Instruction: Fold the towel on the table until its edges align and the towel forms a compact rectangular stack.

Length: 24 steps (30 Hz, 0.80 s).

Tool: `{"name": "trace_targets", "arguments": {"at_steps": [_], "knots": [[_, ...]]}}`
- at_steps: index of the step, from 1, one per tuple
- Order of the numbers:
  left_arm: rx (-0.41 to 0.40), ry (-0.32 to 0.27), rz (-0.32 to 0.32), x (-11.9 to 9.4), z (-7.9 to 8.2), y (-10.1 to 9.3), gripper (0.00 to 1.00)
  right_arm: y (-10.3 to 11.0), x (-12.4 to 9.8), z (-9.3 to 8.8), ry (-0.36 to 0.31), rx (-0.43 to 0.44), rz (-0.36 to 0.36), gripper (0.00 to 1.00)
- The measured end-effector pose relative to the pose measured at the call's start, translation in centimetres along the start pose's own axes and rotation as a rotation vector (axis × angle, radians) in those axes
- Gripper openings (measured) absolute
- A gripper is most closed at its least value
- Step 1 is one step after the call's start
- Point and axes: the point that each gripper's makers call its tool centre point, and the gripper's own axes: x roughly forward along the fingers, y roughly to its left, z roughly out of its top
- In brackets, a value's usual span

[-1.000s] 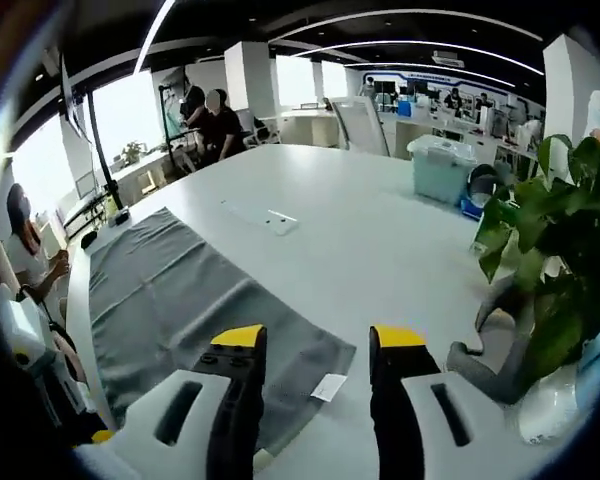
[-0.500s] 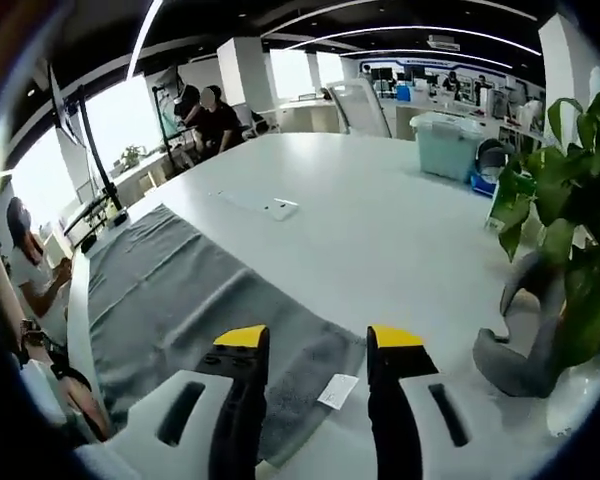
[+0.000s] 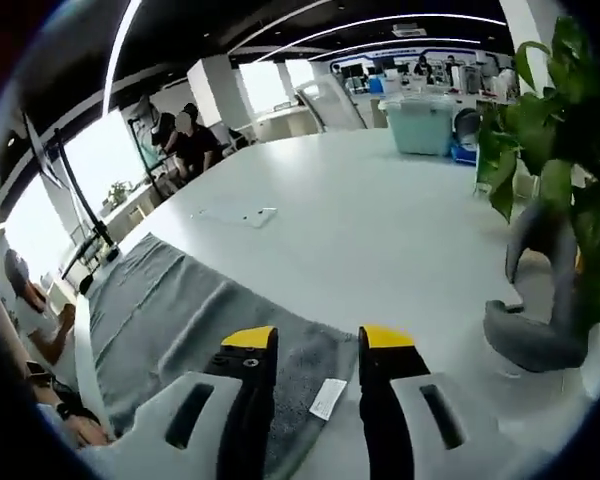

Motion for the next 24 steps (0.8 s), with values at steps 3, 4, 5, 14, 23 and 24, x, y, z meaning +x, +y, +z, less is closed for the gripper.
{"name": "trace_targets", "arguments": {"at_steps": [3, 4, 5, 14, 23, 24], "knots": [[0.013, 0.011, 0.011, 0.1, 0.0, 0.2, 0.08, -1.0, 0.8, -0.7, 0.015, 0.010, -0.024, 0.20], [0.010, 0.014, 0.017, 0.1, 0.0, 0.5, 0.07, -1.2, 1.2, -1.0, 0.028, 0.016, -0.032, 0.19], [-0.053, 0.017, 0.003, 0.1, 0.0, 0.4, 0.07, -1.4, 1.4, -1.2, 0.034, 0.014, -0.036, 0.19], [-0.020, 0.046, -0.014, 0.0, -0.1, 0.4, 0.04, -1.9, 3.0, -2.3, 0.084, 0.042, -0.044, 0.16], [0.037, 0.052, -0.022, -0.7, 0.2, 0.1, 0.04, -2.0, 3.4, -2.5, 0.098, 0.052, -0.049, 0.08], [0.024, 0.037, -0.019, -0.9, 0.5, 0.2, 0.04, -2.0, 3.4, -2.5, 0.098, 0.052, -0.050, 0.08]]}}
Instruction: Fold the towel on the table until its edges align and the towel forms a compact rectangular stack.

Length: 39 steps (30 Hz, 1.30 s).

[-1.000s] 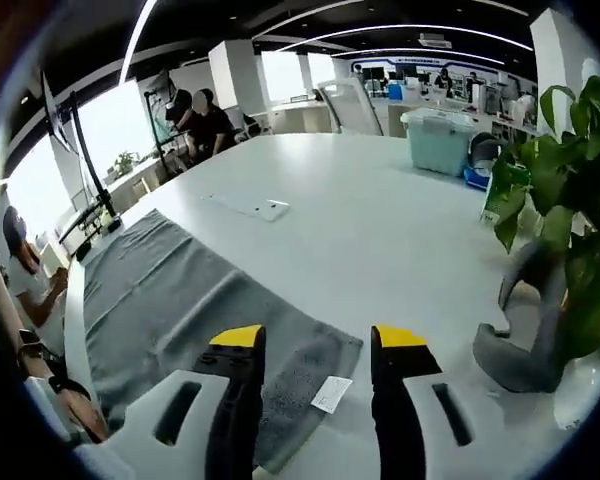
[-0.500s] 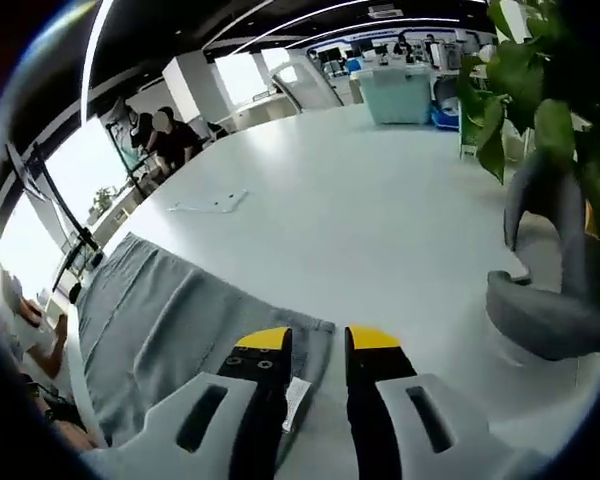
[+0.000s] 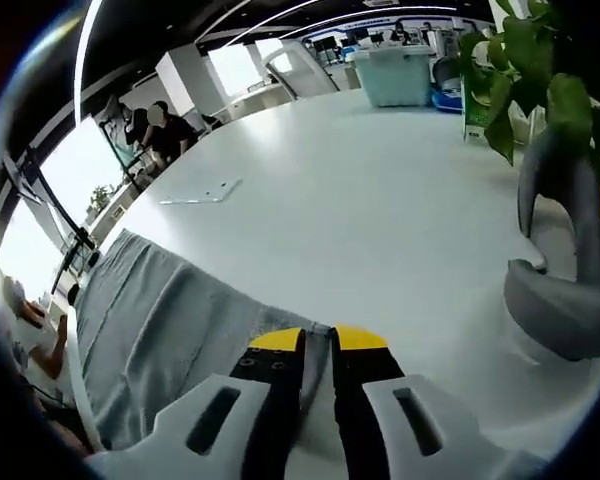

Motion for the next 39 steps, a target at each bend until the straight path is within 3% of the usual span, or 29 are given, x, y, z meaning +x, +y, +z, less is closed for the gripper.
{"name": "trace_targets", "arguments": {"at_steps": [8, 13, 14, 21, 27, 37, 39], "knots": [[-0.035, -0.063, 0.023, -1.6, 1.6, 0.4, 0.03, 0.0, 0.1, -0.1, 0.000, -0.007, 0.000, 0.05], [-0.085, -0.113, 0.037, -3.2, 2.7, 0.7, 0.04, 0.1, -0.7, 0.5, -0.036, -0.014, -0.005, 0.01], [-0.136, -0.111, 0.015, -3.5, 2.5, 0.4, 0.04, 0.2, -0.9, 0.5, -0.040, 0.002, 0.003, 0.01], [-0.212, -0.163, 0.073, -6.2, 2.1, 1.3, 0.04, 0.4, -1.8, 1.1, -0.080, 0.072, 0.036, 0.01], [-0.393, -0.222, 0.100, -9.1, 1.2, 1.3, 0.04, 1.1, -2.4, 2.2, -0.108, 0.095, 0.041, 0.01], [-0.466, -0.307, 0.190, -13.8, 1.3, 0.0, 0.03, 3.3, -4.7, 4.3, -0.159, 0.115, 0.050, 0.00], [-0.472, -0.314, 0.201, -14.5, 1.4, -0.4, 0.03, 4.2, -5.1, 5.0, -0.173, 0.177, 0.084, 0.00]]}}
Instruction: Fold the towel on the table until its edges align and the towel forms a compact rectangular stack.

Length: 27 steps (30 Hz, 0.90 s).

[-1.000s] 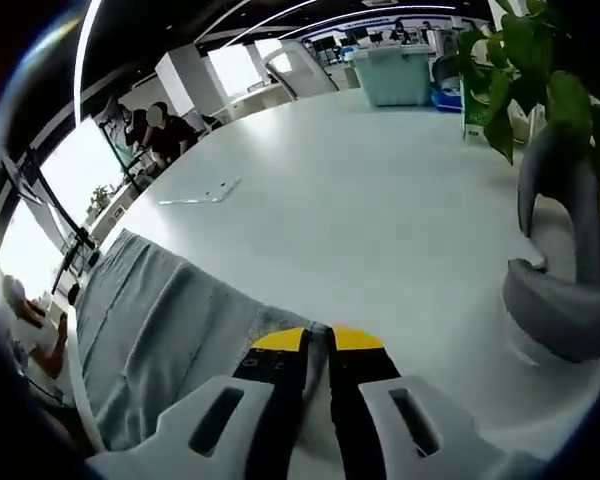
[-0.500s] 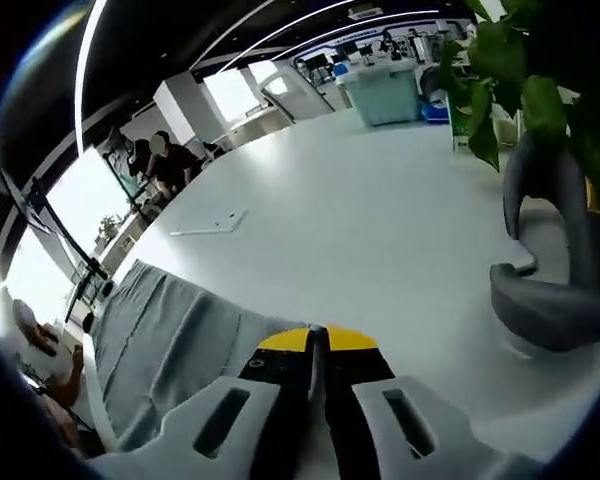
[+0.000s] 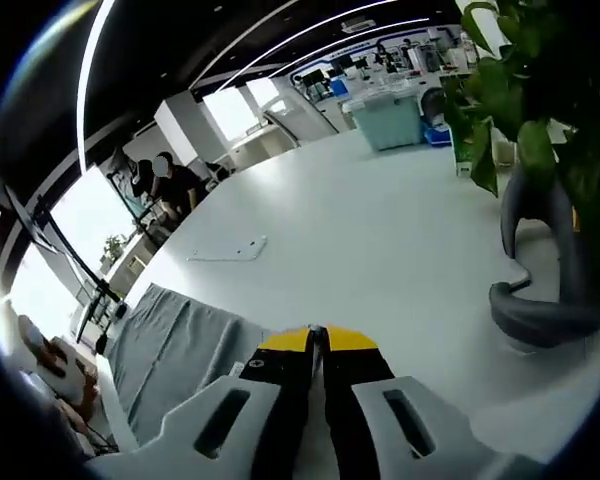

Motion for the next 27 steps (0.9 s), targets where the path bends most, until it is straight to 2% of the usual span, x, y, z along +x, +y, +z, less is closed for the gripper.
{"name": "trace_targets", "arguments": {"at_steps": [1, 3, 7, 13, 16, 20, 24, 25, 27], "knots": [[0.000, -0.003, 0.008, -0.5, 0.1, -0.2, 0.03, 0.4, -0.1, 0.3, -0.007, 0.024, 0.012, 0.00], [0.012, -0.019, 0.035, -1.4, 0.7, -0.3, 0.03, 1.0, -0.3, 1.0, -0.003, 0.014, 0.017, 0.00], [-0.021, -0.087, 0.098, -3.5, 2.2, -0.1, 0.03, 3.1, -0.3, 2.6, -0.028, -0.079, 0.030, 0.00], [-0.081, -0.191, 0.107, -7.2, 4.2, -0.6, 0.03, 6.2, -0.3, 3.5, -0.080, -0.084, 0.049, 0.00], [-0.054, -0.213, 0.123, -8.7, 4.7, -0.8, 0.03, 7.2, -0.1, 3.6, -0.082, -0.072, 0.050, 0.00], [-0.023, -0.228, 0.158, -10.5, 5.2, -0.7, 0.03, 9.2, 0.1, 4.9, -0.108, -0.049, 0.078, 0.00], [0.036, -0.265, 0.235, -12.4, 5.9, 0.1, 0.03, 11.2, 0.2, 6.4, -0.113, -0.091, 0.082, 0.00], [0.020, -0.278, 0.260, -13.1, 5.9, 0.4, 0.03, 11.6, 0.2, 6.7, -0.119, -0.094, 0.081, 0.00], [-0.002, -0.312, 0.269, -14.1, 6.0, 0.5, 0.03, 12.6, 0.2, 7.1, -0.131, -0.095, 0.090, 0.00]]}}
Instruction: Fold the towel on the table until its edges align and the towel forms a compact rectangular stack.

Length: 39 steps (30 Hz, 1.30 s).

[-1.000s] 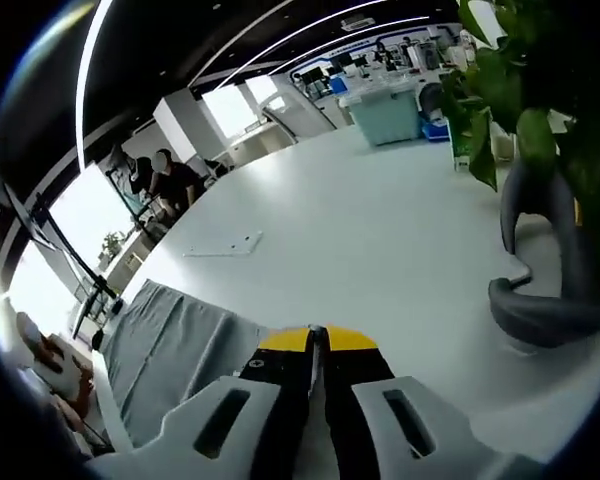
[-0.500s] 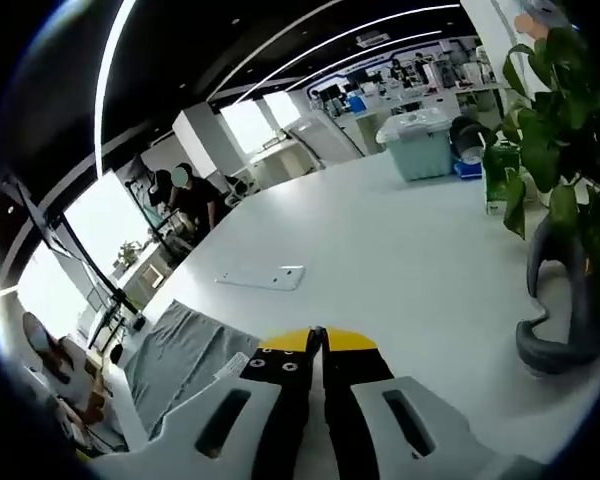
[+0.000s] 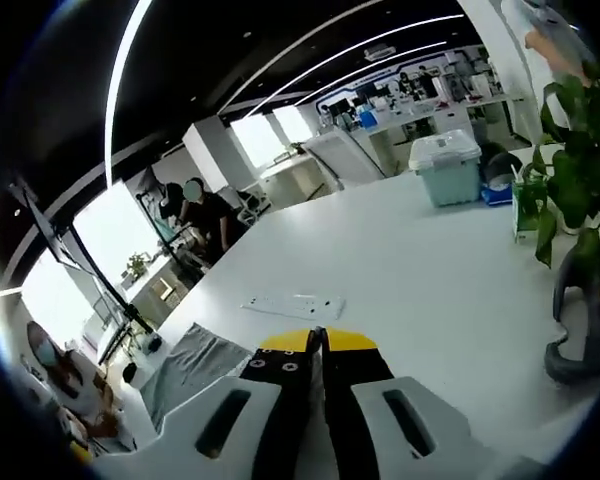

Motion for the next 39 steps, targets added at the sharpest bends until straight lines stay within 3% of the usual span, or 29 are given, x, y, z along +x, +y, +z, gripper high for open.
{"name": "trace_targets", "arguments": {"at_steps": [3, 6, 12, 18, 24, 32, 39], "knots": [[-0.047, -0.061, 0.001, -1.7, 0.7, 0.3, 0.03, 1.1, 0.6, 0.0, 0.005, -0.009, 0.010, 0.00], [-0.062, -0.069, 0.002, -2.8, 0.7, 0.6, 0.03, 1.2, 1.6, -1.1, 0.044, -0.038, -0.016, 0.00], [-0.061, -0.067, 0.011, -4.4, 0.5, 1.3, 0.03, 2.9, 2.8, -1.5, 0.040, -0.027, 0.007, 0.00], [-0.119, -0.119, 0.001, -5.5, 1.6, 1.3, 0.02, 4.9, 3.6, -0.7, 0.016, -0.056, 0.020, 0.00], [-0.096, -0.115, -0.018, -6.6, 2.3, 0.7, 0.02, 7.6, 4.4, -0.5, -0.004, -0.036, 0.058, 0.00], [-0.097, -0.134, -0.017, -10.0, 3.1, 1.7, 0.02, 11.6, 5.8, -0.1, -0.005, -0.032, 0.105, 0.00], [-0.115, -0.163, -0.029, -11.3, 4.5, 3.0, 0.02, 13.7, 7.7, 0.9, 0.055, -0.073, 0.155, 0.00]]}}
